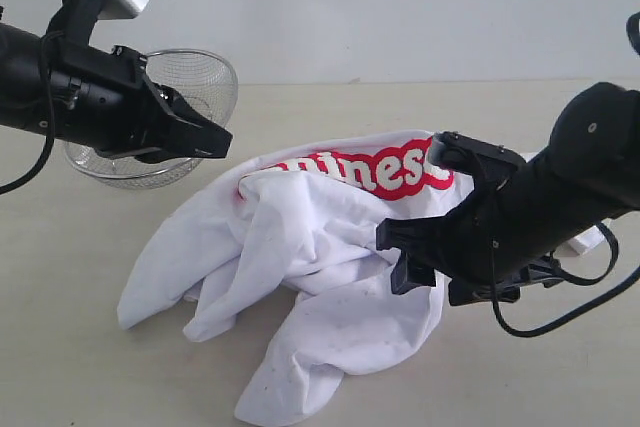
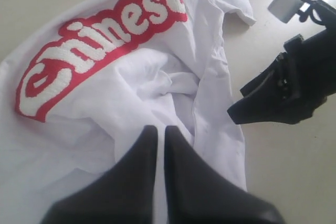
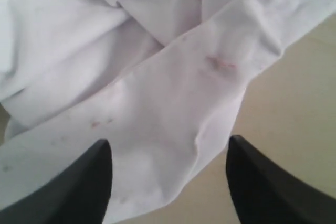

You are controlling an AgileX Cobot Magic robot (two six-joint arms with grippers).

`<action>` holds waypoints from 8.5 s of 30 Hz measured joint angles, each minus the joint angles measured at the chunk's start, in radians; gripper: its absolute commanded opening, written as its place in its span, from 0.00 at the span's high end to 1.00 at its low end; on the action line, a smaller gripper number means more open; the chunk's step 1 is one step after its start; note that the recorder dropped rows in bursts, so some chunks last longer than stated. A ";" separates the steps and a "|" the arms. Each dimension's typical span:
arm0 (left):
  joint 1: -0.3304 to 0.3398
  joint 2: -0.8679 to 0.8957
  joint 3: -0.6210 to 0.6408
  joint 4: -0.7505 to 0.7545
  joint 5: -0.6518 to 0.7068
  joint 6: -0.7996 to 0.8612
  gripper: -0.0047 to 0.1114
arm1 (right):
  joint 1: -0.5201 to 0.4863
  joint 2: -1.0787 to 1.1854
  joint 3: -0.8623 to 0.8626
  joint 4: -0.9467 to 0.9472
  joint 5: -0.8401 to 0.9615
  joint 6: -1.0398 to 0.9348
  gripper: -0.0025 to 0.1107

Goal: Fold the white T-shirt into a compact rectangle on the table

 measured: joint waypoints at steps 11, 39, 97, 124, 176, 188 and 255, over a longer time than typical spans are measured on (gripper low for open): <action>0.000 0.000 0.000 0.000 0.000 0.000 0.92 | 0.000 0.086 0.000 0.113 -0.093 -0.045 0.49; 0.000 0.000 0.000 0.000 -0.004 0.000 0.92 | -0.277 -0.031 0.001 -0.021 0.194 -0.217 0.98; -0.170 0.178 0.042 -0.003 -0.060 -0.157 0.92 | -0.177 0.520 -0.717 -0.167 0.468 -0.383 0.98; -0.192 0.250 0.136 0.066 -0.207 -0.224 0.92 | -0.017 0.115 -0.449 0.038 0.389 -0.465 0.98; 0.001 0.563 -0.445 0.250 -0.181 -0.283 0.92 | -0.018 0.115 -0.449 -0.054 0.352 -0.405 0.98; -0.031 0.505 -0.341 0.271 -0.028 -0.317 0.92 | -0.155 0.257 -0.576 -0.223 0.250 -0.242 0.98; -0.031 0.160 -0.164 0.150 0.046 -0.320 0.92 | -0.208 -0.002 -0.414 -0.371 0.249 0.078 0.98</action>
